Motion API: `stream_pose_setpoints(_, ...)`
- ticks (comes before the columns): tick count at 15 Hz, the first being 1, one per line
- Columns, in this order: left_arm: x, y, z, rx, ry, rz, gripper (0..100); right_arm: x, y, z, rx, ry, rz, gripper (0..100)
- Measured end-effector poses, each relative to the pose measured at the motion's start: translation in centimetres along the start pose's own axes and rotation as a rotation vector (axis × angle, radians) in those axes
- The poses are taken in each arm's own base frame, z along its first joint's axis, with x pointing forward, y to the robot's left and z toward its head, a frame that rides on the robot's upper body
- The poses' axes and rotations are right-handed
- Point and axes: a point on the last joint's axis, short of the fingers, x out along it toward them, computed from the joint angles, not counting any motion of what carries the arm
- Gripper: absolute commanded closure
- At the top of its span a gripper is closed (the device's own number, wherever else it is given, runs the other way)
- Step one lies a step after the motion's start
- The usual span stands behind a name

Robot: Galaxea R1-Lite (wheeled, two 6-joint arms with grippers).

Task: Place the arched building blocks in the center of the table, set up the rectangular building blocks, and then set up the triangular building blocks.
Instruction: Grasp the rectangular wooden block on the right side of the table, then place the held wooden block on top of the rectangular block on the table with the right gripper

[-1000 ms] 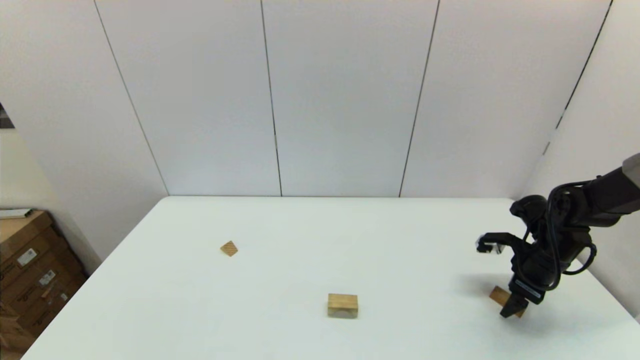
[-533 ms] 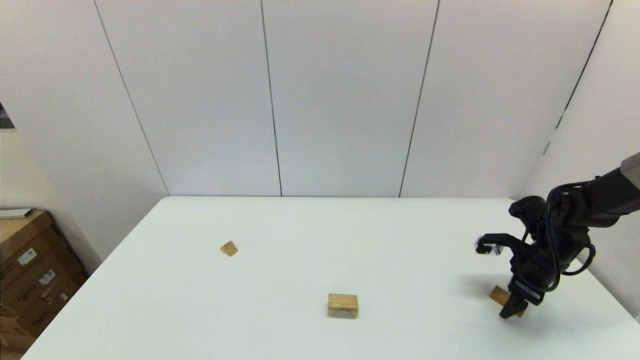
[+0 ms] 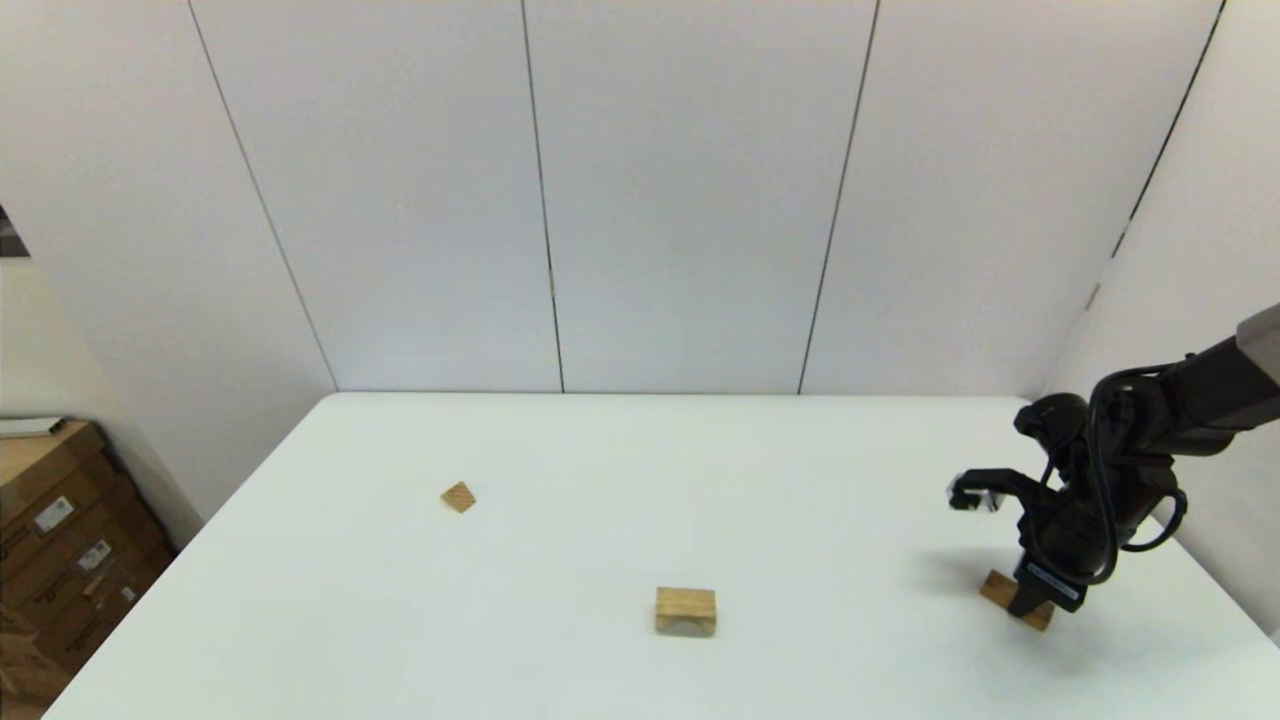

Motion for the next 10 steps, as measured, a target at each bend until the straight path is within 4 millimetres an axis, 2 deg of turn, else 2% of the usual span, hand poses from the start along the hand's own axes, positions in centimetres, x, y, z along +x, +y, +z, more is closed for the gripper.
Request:
stream_pose_setpoints(4,0.0,0.0,0.0,0.000,0.000,0.000,0,-0.3,0.0,0.0,0.000,-0.006,-0.005,100)
stream_pose_setpoints(10,0.0,0.0,0.0,0.000,0.001,0.000,0,-2.7,0.8,1.1,-0.039,-0.060,-0.061,100)
